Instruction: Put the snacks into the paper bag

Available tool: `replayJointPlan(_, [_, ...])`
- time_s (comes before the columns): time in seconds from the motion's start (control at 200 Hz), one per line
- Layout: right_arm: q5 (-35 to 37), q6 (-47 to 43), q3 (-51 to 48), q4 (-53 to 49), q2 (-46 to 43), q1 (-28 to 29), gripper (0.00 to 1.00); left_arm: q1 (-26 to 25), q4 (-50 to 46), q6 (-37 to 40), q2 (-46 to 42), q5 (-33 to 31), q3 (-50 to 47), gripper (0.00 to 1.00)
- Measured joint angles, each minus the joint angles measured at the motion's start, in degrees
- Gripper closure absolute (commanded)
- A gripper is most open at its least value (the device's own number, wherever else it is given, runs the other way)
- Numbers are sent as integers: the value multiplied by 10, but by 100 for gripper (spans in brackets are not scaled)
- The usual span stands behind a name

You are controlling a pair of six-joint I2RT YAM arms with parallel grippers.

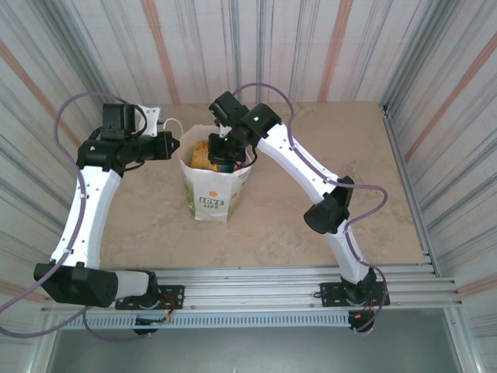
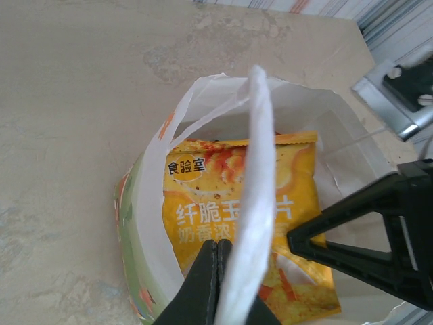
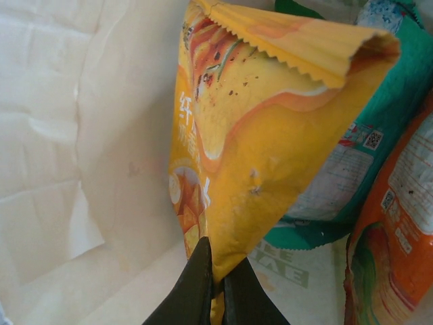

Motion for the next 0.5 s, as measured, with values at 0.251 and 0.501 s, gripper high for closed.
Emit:
replayJointPlan(0.251, [19,-3,4,-40,22,-11,69,0,2,0,-2,0,-1,97])
replayJointPlan(0.501, [68,-4,5,-75,5,-27,51,0,1,5,-4,-13,-1,95])
